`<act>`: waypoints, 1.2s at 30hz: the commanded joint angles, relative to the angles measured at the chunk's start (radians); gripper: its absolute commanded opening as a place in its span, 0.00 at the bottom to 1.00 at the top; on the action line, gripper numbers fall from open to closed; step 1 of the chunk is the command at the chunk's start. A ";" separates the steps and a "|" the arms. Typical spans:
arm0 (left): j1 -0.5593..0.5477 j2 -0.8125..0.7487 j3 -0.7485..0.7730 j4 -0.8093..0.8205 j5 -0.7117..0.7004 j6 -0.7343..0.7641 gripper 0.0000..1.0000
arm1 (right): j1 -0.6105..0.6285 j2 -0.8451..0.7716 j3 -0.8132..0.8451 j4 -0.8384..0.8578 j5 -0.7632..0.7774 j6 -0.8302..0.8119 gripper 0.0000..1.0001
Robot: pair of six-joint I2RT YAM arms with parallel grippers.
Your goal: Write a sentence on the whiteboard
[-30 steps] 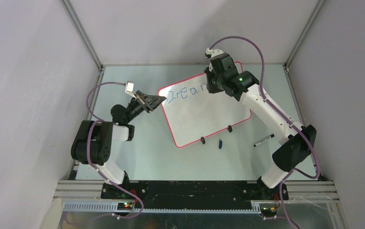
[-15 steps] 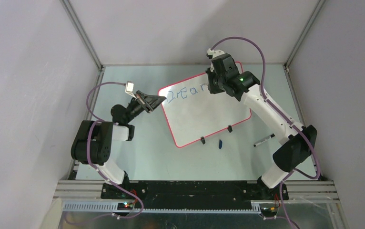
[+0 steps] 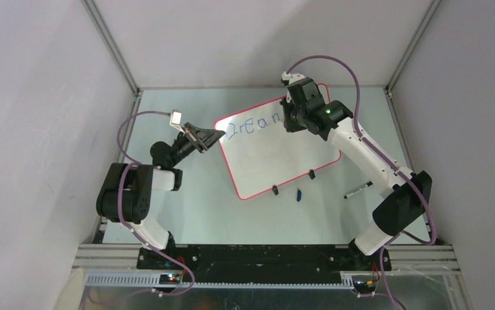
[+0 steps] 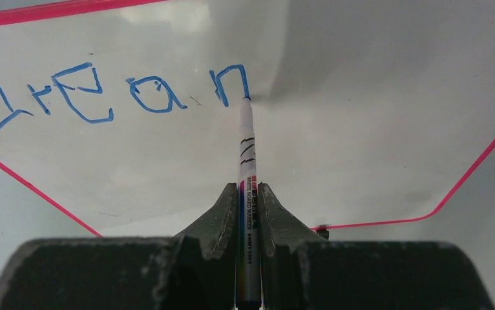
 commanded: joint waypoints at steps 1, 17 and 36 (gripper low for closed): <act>-0.019 -0.008 0.021 0.054 0.049 0.044 0.00 | 0.000 -0.014 0.027 0.005 0.006 0.004 0.00; -0.018 -0.007 0.022 0.053 0.050 0.044 0.00 | -0.008 0.051 0.142 -0.022 0.020 -0.007 0.00; -0.019 -0.007 0.020 0.053 0.049 0.044 0.00 | -0.029 0.027 0.115 -0.022 0.018 0.002 0.00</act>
